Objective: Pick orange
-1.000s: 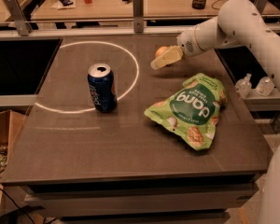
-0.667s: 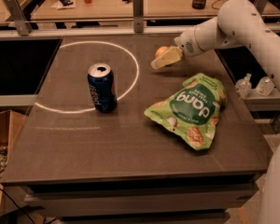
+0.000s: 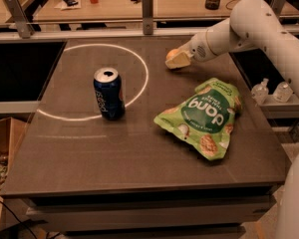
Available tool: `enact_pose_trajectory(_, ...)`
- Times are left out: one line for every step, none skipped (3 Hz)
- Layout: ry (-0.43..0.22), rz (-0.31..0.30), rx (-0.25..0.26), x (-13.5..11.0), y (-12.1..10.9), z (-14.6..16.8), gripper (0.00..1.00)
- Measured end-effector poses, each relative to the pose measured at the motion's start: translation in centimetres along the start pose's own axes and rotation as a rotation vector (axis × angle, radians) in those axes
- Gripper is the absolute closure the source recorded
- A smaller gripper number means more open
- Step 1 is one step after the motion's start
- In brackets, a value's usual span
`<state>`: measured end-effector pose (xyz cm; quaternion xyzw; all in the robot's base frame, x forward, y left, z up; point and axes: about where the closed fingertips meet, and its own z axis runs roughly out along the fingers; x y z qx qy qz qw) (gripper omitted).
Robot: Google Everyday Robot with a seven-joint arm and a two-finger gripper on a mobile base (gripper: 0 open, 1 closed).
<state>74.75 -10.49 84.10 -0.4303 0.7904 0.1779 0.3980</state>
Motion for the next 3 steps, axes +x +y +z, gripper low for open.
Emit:
enact_pose_trajectory(-0.034,0.036,-0.003,-1.4,0.0,-0.9,0.84)
enact_pose_trajectory(-0.163,0.100,-0.029,-4.8,-0.4,-3.8,1.00)
enact_pose_trajectory(-0.182,0.103,-0.037,-5.6,-0.2,-3.9,1.00)
